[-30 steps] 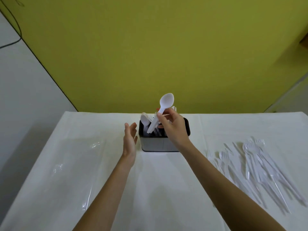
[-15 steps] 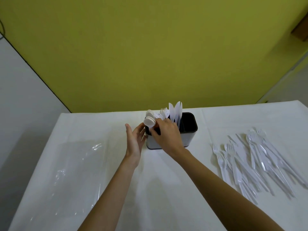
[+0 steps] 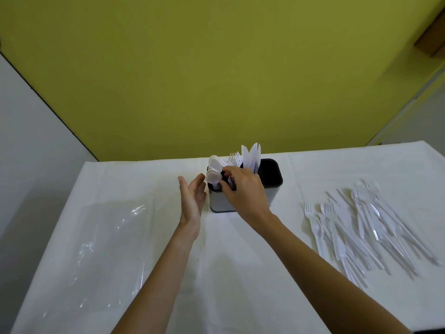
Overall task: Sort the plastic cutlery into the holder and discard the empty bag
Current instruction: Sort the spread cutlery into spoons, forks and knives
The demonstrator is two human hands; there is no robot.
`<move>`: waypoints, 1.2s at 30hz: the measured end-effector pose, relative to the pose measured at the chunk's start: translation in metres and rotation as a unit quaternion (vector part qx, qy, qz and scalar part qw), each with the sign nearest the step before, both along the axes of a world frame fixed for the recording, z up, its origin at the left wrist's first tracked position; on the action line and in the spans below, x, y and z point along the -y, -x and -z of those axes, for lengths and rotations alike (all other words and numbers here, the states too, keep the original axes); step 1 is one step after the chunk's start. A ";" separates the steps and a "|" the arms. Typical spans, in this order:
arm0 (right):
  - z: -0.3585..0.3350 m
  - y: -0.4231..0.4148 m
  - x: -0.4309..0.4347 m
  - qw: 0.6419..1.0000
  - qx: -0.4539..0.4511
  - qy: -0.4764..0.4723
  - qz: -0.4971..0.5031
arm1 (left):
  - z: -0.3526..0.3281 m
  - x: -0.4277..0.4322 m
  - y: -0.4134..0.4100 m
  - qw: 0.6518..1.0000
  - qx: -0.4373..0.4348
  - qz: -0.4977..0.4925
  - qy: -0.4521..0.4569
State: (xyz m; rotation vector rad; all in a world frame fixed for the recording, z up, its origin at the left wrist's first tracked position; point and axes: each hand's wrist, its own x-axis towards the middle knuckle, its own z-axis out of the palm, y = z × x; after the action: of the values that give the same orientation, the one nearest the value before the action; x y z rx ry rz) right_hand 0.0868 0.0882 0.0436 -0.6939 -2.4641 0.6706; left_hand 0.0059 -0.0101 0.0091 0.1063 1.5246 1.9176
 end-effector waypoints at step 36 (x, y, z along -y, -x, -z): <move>0.057 -0.322 -0.190 0.944 -0.019 0.168 0.284 | 0.006 -0.192 -0.177 0.881 -0.372 0.216 0.200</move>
State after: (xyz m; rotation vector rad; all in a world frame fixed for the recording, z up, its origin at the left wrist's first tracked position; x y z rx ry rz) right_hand 0.4084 0.2783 -0.0132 -1.4310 -1.9724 0.8572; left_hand 0.1827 0.1823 0.0033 1.0043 2.1239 1.2075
